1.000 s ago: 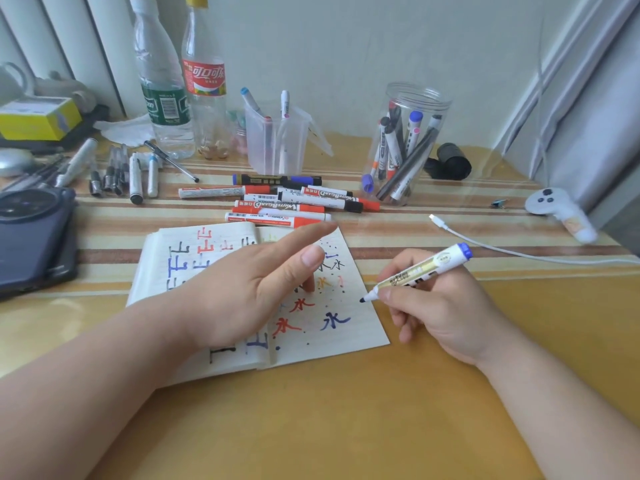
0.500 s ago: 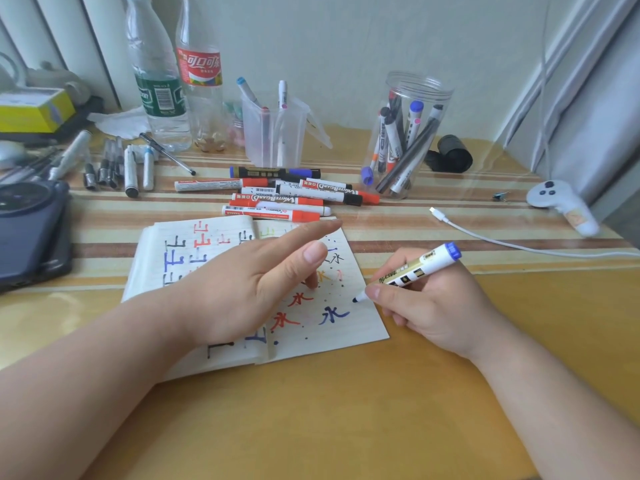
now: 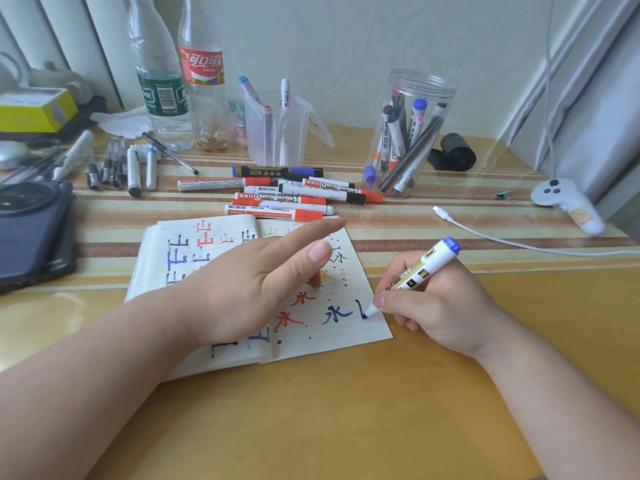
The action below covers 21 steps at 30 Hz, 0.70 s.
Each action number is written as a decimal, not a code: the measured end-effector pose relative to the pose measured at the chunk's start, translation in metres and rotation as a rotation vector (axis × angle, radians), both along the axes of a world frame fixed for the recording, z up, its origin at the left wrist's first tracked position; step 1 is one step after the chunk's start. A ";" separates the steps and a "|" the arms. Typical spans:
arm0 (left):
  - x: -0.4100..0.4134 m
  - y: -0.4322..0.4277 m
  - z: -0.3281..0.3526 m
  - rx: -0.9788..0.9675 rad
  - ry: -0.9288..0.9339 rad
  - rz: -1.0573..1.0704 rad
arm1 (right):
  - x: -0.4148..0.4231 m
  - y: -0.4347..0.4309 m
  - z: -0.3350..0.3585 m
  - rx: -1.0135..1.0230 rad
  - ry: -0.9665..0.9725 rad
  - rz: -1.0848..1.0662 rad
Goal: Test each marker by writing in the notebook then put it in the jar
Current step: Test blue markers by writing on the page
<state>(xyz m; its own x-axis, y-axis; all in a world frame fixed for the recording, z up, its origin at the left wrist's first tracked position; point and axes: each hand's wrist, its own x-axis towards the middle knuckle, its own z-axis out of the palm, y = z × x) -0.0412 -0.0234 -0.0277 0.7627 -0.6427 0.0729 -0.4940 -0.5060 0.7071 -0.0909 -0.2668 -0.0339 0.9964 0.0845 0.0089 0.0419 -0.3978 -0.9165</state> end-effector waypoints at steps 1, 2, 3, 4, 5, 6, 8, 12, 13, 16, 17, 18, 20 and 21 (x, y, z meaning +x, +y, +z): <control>0.000 0.000 0.000 0.003 -0.001 0.000 | 0.000 0.000 0.000 0.002 -0.003 0.002; 0.000 0.000 0.000 0.005 -0.001 0.001 | 0.000 0.000 0.000 0.005 -0.005 0.007; 0.000 0.000 0.000 0.005 -0.001 0.002 | 0.000 0.000 0.000 0.013 -0.006 0.015; 0.000 0.000 0.000 0.004 0.000 0.001 | 0.000 -0.001 0.001 0.027 -0.006 0.022; 0.000 0.000 0.000 0.002 0.000 0.000 | 0.000 -0.001 0.001 0.045 -0.006 0.024; 0.000 0.000 0.000 0.001 0.001 -0.001 | 0.000 -0.002 0.001 0.061 -0.004 0.020; 0.000 0.000 0.000 0.004 -0.002 0.000 | 0.000 -0.002 0.000 0.067 -0.009 0.008; -0.001 0.000 0.001 0.012 -0.002 0.004 | 0.000 0.000 -0.001 0.028 -0.036 0.022; -0.001 0.000 0.001 0.014 -0.002 0.005 | 0.000 0.000 -0.001 0.013 -0.035 0.017; 0.000 0.000 0.001 0.026 -0.005 0.010 | 0.001 -0.002 -0.002 -0.028 -0.033 0.002; -0.001 0.000 0.001 0.030 -0.005 0.011 | 0.001 -0.002 -0.002 -0.035 -0.038 0.000; -0.001 0.000 0.001 0.032 -0.005 0.011 | 0.001 -0.001 -0.002 -0.036 -0.043 -0.001; -0.001 0.000 0.001 0.035 -0.003 0.010 | 0.000 -0.001 -0.002 -0.023 -0.043 0.000; -0.001 0.000 0.002 0.036 -0.003 0.011 | 0.000 0.000 -0.002 -0.017 -0.036 0.009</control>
<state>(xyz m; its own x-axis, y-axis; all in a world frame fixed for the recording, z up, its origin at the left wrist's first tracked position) -0.0423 -0.0234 -0.0261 0.7694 -0.6366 0.0519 -0.4902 -0.5366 0.6868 -0.0912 -0.2672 -0.0354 0.9946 0.0939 0.0433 0.0785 -0.4131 -0.9073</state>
